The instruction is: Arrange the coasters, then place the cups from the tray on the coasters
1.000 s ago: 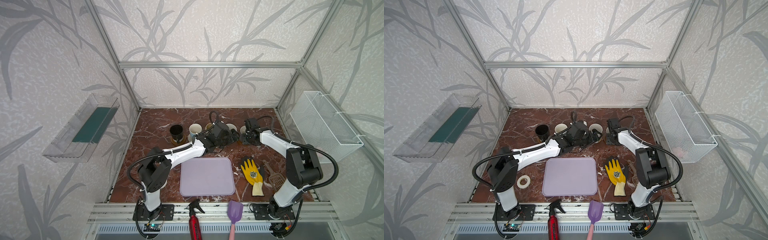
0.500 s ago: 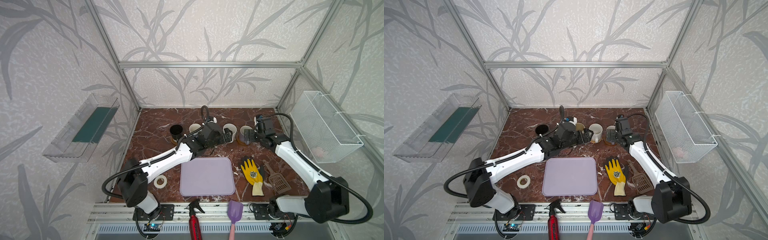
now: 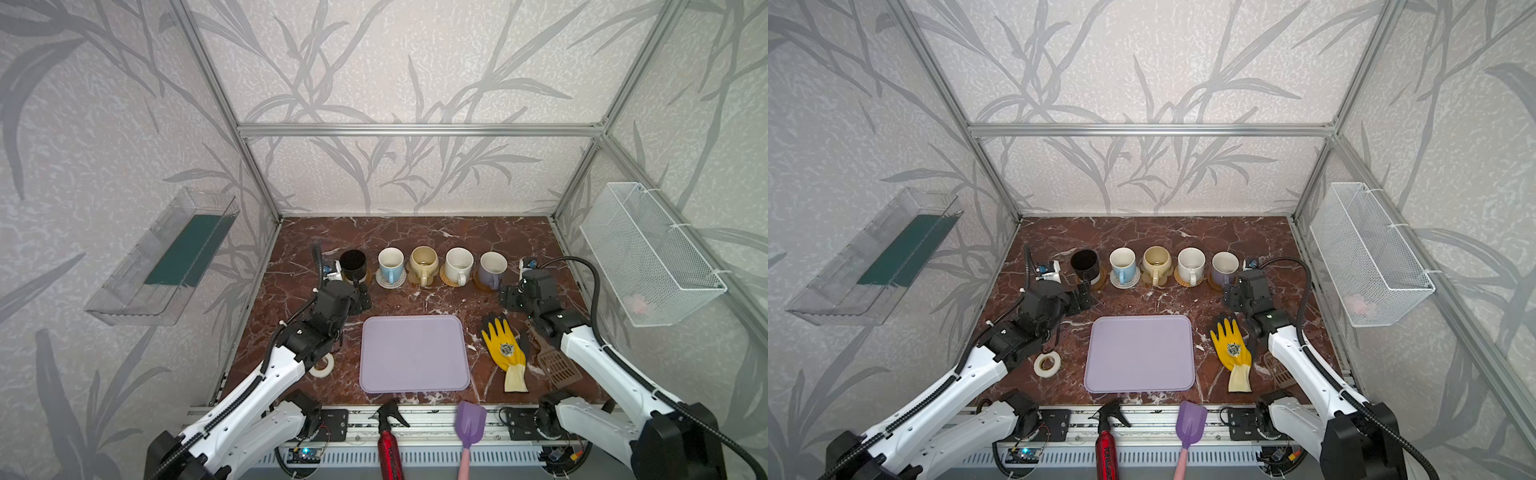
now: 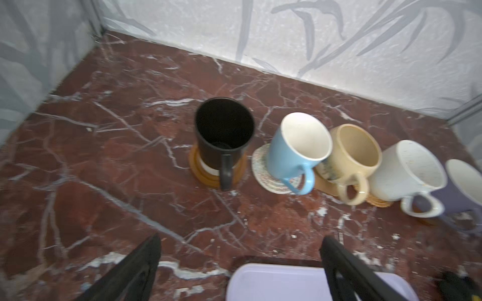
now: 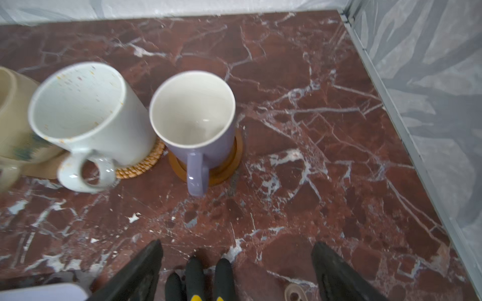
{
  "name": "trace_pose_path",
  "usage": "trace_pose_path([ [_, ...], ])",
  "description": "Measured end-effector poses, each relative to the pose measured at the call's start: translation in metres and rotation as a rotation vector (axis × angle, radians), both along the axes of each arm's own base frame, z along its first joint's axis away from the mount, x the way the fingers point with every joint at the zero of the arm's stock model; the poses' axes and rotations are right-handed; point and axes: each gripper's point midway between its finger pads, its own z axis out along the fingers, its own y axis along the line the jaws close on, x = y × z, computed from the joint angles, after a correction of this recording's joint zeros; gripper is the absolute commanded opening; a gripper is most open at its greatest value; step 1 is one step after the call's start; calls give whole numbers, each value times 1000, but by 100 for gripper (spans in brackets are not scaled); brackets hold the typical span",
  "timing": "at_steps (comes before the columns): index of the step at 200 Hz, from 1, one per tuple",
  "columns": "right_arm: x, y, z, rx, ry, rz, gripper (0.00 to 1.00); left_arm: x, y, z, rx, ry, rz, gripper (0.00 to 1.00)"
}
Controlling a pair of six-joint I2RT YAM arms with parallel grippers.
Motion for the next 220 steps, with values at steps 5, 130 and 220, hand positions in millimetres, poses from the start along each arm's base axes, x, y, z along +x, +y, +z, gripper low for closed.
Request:
trace_pose_path([
  [5,-2,-3,-5,-13,-3,-5,82,0,7,-3,25,-13,15,97],
  [130,39,-30,-31,-144,-186,-5,83,35,114,-67,361,-44,265,99],
  [220,60,-23,-27,-119,-271,46,83,87,120,-106,303,-62,203,99],
])
